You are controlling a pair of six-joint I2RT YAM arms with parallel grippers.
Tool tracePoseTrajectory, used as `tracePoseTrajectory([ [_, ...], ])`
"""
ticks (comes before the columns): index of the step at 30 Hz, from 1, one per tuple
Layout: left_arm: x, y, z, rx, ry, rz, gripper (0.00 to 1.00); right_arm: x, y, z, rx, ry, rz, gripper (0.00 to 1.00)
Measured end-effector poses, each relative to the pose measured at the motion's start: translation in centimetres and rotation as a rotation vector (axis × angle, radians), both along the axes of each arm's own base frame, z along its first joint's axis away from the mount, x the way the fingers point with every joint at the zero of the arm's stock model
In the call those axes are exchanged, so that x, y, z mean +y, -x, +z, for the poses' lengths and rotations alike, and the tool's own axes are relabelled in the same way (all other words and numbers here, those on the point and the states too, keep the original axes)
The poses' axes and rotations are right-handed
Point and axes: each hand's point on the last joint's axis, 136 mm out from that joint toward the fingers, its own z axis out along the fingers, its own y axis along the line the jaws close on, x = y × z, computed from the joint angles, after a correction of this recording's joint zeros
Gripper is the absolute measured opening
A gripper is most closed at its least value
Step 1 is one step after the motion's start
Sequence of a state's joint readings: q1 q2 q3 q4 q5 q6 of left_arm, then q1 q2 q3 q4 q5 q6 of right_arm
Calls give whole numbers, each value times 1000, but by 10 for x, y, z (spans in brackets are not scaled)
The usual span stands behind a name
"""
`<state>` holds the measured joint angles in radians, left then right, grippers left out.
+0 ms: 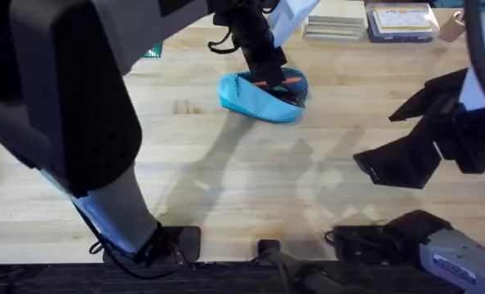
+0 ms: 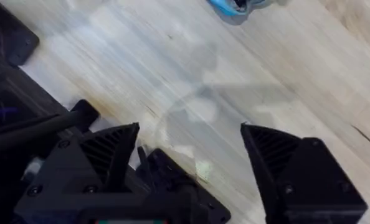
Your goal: Unzip the bag, pick up the pens from the table one at a time and place them inside, then zip the bag closed.
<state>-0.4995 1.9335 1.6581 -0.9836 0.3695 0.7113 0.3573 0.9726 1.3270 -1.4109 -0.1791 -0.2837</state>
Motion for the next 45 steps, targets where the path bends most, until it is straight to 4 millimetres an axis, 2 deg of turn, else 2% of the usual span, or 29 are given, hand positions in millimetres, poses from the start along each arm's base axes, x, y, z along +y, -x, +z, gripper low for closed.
tracePoseTrajectory([
  [2,0,0,0,0,0,0,53,0,0,0,0,0,0,998],
  [3,0,0,0,-3,-1,-4,131,0,0,0,0,0,0,998],
  [4,0,0,0,-4,0,-6,248,0,0,0,0,0,0,998],
  [8,0,0,0,-5,1,-6,905,0,0,0,0,0,0,998],
  [9,0,0,0,-5,1,-6,966,0,0,0,0,0,0,998],
  [11,-1,0,0,-5,1,-7,991,0,0,0,0,0,0,998],
  [24,0,1,3,2,-2,-4,992,0,0,0,0,0,0,997],
  [29,4,3,24,8,-19,4,994,0,0,0,0,0,0,997],
  [39,15,6,85,-65,-23,46,992,0,0,0,0,0,0,998],
  [45,18,5,90,-63,-26,95,995,0,0,0,0,0,0,998],
])
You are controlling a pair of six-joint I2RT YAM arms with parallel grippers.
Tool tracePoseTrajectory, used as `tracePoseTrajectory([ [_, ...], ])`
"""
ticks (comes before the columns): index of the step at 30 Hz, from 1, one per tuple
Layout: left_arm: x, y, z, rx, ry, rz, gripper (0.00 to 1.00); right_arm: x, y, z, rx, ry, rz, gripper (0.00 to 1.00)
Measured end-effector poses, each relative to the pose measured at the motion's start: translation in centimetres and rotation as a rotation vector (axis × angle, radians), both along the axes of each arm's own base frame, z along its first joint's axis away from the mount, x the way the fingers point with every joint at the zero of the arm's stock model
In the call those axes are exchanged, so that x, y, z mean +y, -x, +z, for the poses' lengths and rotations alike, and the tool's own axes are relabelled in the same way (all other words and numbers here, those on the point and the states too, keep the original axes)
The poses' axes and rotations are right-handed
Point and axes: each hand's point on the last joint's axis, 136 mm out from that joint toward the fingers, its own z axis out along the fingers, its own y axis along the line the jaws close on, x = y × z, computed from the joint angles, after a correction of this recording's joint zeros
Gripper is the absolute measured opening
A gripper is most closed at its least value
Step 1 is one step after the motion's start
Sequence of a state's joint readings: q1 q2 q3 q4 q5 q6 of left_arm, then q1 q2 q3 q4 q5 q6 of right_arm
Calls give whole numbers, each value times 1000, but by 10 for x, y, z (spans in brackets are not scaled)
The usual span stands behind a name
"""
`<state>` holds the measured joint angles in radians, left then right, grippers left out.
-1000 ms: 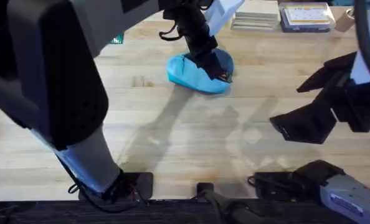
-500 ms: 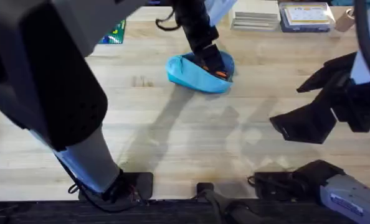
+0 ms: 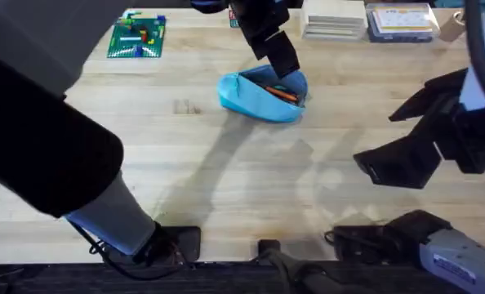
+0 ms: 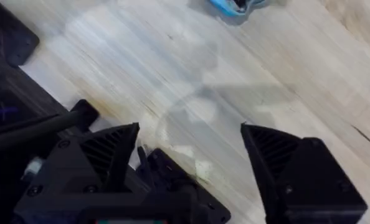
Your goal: Unzip the bag, pick up the pens from the table one at a time and place them inside, then zip the bag closed.
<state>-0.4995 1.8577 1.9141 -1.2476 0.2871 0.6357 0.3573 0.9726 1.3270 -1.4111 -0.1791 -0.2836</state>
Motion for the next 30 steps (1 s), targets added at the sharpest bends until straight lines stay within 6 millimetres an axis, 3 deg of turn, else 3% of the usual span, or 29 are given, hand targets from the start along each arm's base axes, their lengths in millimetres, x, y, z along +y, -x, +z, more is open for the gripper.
tracePoseTrajectory([
  [11,22,7,-5,95,-38,128,997,0,0,0,0,0,0,997],
  [21,61,8,23,54,19,221,998,0,0,0,1,0,0,997],
  [30,91,23,2,76,56,257,998,0,1,0,3,1,0,997],
])
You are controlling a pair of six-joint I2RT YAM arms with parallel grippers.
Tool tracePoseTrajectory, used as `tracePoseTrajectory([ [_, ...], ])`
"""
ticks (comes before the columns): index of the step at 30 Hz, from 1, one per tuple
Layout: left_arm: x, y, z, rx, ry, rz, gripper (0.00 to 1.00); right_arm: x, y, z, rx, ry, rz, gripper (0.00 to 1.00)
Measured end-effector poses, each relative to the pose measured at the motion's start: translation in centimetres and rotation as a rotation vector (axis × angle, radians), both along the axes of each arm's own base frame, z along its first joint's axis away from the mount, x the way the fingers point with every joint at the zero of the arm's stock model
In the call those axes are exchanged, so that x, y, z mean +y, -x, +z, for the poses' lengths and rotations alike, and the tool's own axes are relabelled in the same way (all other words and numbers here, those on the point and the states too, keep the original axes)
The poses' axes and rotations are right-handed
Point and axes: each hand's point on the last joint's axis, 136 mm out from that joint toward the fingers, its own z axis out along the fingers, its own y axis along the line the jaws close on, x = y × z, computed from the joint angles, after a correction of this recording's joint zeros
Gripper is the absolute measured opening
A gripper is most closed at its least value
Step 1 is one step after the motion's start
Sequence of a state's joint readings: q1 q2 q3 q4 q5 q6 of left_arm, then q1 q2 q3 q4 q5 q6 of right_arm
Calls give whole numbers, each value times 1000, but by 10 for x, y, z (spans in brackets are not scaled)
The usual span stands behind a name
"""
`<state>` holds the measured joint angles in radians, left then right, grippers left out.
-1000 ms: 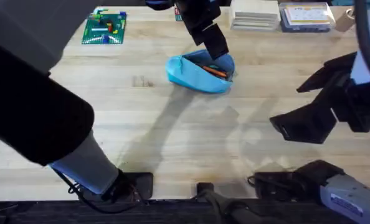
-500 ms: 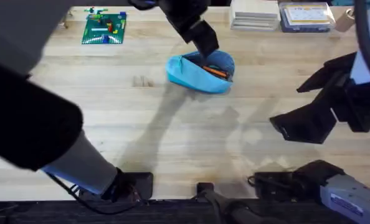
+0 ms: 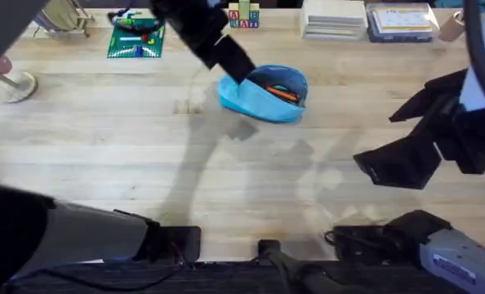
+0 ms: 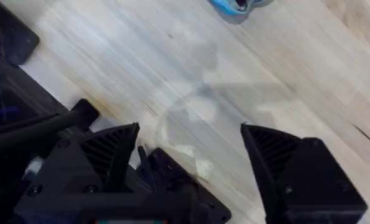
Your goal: Unzip the bag, pick up the pens from the table one at a time and place them inside, then zip the bag closed.
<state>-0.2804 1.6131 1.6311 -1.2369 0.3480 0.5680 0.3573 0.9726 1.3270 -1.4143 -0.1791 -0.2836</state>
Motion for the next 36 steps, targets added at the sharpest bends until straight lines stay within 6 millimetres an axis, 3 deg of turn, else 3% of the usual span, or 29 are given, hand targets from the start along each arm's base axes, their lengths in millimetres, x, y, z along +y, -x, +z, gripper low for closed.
tracePoseTrajectory([
  [10,37,12,-6,27,98,22,997,0,0,0,0,0,0,998],
  [36,39,14,-8,2,114,-55,995,0,0,0,2,0,0,997],
])
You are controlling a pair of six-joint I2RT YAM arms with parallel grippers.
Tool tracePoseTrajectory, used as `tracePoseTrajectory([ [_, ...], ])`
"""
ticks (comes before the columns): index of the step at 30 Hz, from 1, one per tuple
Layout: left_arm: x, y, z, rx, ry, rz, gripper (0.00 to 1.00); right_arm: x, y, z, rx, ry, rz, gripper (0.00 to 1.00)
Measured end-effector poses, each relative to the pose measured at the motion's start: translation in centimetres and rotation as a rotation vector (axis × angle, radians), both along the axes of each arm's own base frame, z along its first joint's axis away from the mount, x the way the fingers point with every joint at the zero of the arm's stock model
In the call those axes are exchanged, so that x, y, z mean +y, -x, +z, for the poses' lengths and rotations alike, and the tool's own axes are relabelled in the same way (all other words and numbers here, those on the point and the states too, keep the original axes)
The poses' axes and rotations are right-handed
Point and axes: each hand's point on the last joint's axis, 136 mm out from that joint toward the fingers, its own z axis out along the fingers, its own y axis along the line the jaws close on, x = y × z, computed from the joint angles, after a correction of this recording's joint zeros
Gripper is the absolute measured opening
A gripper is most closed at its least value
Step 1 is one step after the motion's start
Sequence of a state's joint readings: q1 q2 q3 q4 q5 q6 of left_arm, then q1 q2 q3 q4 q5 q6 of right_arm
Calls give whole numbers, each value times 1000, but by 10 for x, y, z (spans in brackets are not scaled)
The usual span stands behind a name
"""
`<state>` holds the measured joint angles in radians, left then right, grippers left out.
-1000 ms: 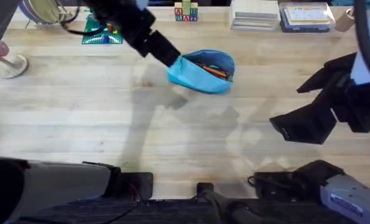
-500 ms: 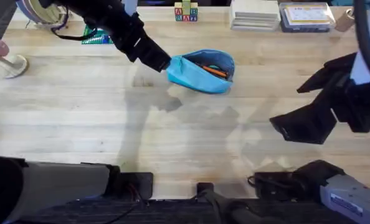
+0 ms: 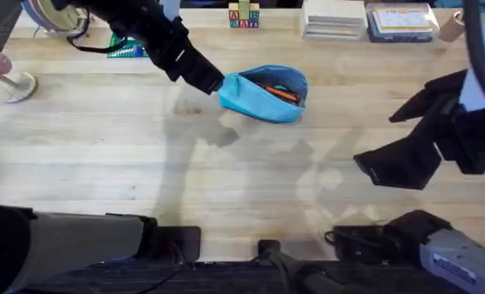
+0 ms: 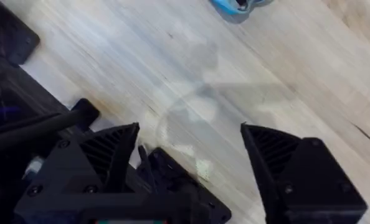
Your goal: Unzip the bag, pick up the pens from the table one at a time and place them inside, then zip the bag closed.
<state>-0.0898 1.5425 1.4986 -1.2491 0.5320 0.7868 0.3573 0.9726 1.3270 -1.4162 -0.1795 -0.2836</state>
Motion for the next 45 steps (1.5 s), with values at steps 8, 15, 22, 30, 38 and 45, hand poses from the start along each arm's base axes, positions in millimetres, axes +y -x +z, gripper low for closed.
tracePoseTrajectory([
  [8,1,2,-1,6,-3,-8,995,0,-1,1,0,-7,-14,998],
  [15,15,10,-3,3,-13,-59,993,4,-11,5,10,-70,-145,998],
  [22,44,20,0,-11,18,-100,993,10,-26,-5,103,-94,-276,998],
  [30,68,29,5,-77,54,-173,993,31,-45,-11,106,-101,-335,997],
  [38,79,28,8,-157,79,-233,993,55,-46,-11,67,-90,-367,996],
  [45,78,16,-12,-153,147,-300,994,77,-49,-23,86,-64,-396,995],
])
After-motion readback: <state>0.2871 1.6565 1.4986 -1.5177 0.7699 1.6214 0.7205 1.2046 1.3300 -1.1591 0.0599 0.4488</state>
